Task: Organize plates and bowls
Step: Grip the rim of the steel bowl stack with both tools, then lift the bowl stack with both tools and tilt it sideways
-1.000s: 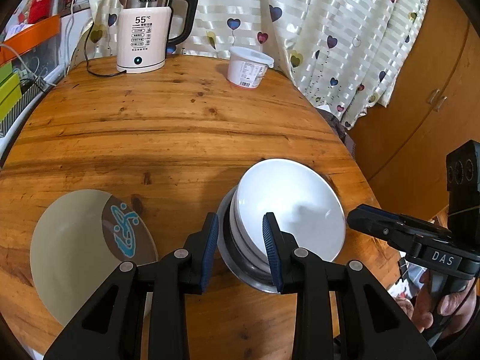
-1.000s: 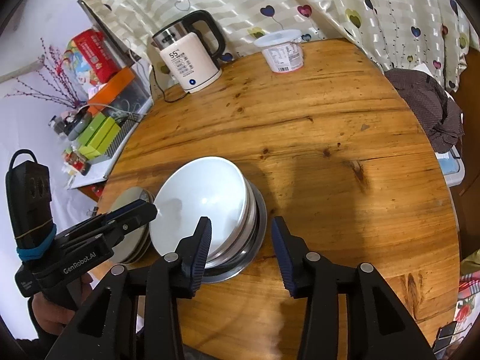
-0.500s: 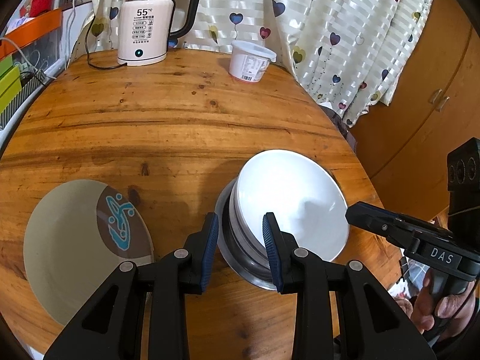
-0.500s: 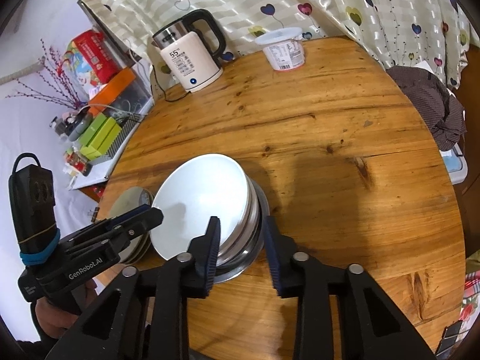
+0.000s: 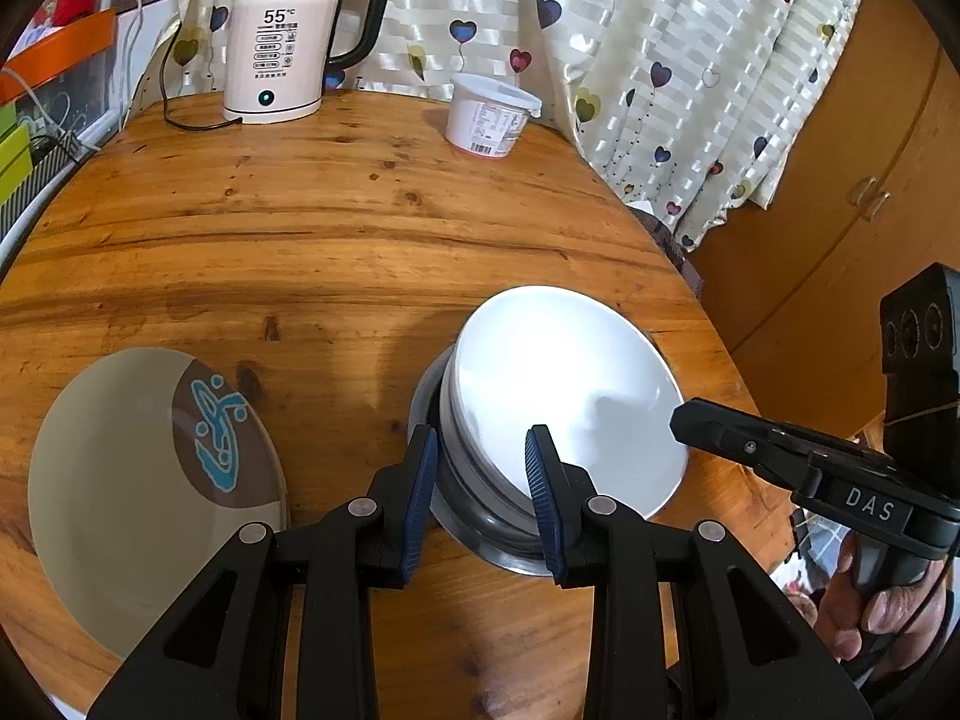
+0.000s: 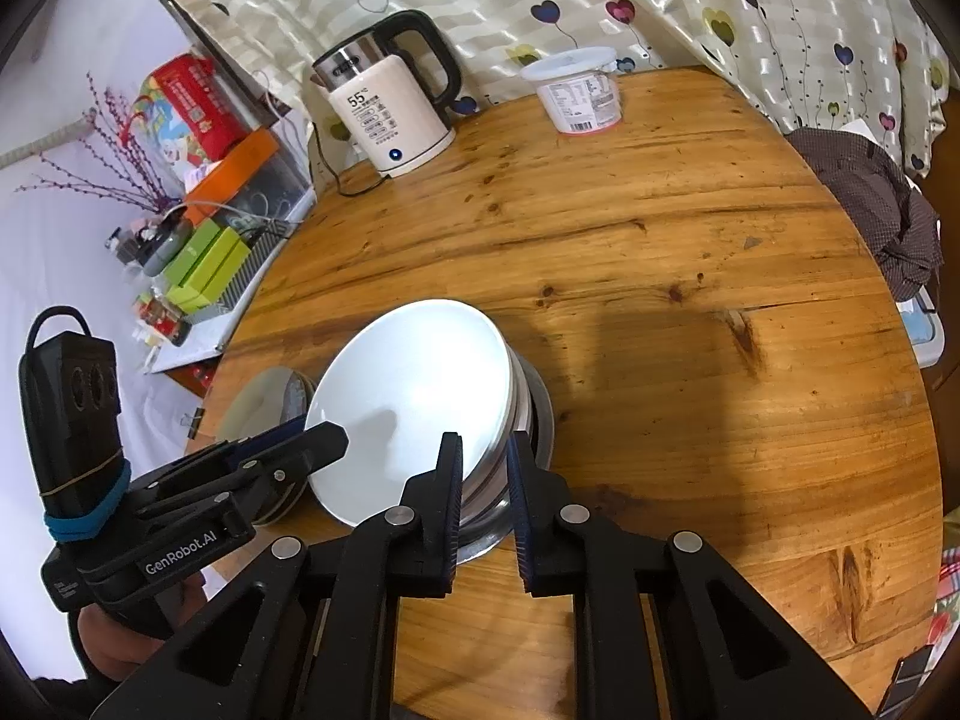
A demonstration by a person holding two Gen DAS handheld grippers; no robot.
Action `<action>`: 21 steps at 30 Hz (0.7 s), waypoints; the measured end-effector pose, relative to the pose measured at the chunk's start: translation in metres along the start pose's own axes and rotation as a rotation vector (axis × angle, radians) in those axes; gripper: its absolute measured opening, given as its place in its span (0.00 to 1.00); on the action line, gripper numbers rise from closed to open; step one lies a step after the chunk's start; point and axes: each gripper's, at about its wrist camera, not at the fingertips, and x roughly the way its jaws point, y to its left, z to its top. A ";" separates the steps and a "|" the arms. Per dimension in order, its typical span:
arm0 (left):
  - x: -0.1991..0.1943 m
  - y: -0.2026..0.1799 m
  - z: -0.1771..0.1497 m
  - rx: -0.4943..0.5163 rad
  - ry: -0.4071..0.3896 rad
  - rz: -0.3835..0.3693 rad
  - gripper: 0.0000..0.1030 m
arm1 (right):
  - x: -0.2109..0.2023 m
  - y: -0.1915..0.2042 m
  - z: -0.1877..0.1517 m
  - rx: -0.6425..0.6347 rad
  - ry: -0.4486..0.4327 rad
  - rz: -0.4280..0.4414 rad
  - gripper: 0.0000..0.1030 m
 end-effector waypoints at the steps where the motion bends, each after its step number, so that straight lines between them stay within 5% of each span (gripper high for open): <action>1: -0.001 0.002 -0.001 -0.006 -0.004 -0.003 0.31 | -0.001 0.000 0.000 0.003 -0.004 0.001 0.15; 10: -0.019 0.023 -0.005 -0.080 -0.052 -0.017 0.31 | -0.016 -0.021 -0.002 0.062 -0.046 0.008 0.22; 16: -0.015 0.032 -0.011 -0.114 -0.029 -0.030 0.31 | -0.010 -0.034 -0.010 0.105 -0.019 0.044 0.34; 21: -0.009 0.034 -0.017 -0.130 -0.004 -0.044 0.31 | -0.006 -0.038 -0.014 0.115 -0.008 0.065 0.34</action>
